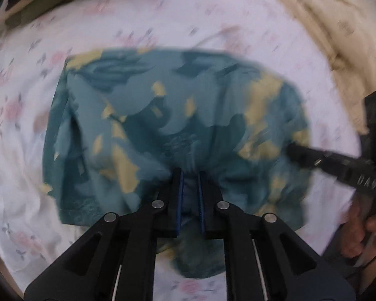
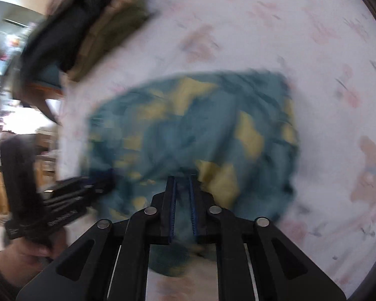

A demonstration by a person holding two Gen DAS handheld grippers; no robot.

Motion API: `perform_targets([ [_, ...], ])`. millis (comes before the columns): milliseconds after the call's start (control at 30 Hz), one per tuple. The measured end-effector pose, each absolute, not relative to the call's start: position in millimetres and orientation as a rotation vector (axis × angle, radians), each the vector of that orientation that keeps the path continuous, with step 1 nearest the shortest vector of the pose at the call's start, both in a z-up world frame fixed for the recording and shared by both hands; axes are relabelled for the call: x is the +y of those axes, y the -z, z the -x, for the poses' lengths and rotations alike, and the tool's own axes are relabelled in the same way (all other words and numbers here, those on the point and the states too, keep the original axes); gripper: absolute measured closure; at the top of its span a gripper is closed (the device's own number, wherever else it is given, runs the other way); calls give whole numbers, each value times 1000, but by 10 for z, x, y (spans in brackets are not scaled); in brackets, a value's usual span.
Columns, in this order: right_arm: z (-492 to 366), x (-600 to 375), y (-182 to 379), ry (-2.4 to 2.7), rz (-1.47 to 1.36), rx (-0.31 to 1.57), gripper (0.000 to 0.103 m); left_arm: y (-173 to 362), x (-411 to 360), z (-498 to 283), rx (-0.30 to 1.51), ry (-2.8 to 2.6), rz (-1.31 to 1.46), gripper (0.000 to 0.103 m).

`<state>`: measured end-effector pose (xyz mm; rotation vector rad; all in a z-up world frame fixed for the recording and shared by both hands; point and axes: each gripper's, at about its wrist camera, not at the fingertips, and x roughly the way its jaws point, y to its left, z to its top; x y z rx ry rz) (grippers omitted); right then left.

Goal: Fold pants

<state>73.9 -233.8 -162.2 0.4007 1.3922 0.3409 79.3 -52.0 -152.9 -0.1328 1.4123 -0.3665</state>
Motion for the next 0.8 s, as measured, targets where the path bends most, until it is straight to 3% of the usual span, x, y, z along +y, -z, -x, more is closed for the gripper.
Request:
perform_targets([
  [267,-583,-2854,1541,-167,-451,1371,91,1355,-183,-761,1408,296,138,93],
  [300,-539,-2904,1479,-164,-477,1353,91,1304,-121,-756,1403,289,160,87],
  [367,-429,-2983,1372,-164,-519,1313,90,1197,-21,-711,1370,257,176,64],
  [400,-368,-3023,1335,-171,-555,1291,90,1115,23,-673,1331,225,170,44],
  [433,-290,-3069,1325,-176,-617,1276,90,1065,47,-642,1303,213,169,32],
  [500,-140,-3089,1319,-181,-727,1247,75,1003,29,-578,1264,226,173,32],
  [533,-37,-3112,1338,-176,-795,1231,48,1010,-19,-579,1264,242,177,32],
  [567,28,-3061,1363,-177,-848,1219,30,1023,-66,-588,1271,263,183,32],
  [800,415,-2782,1698,-205,-1067,1223,30,1111,-406,-540,1307,330,125,32],
])
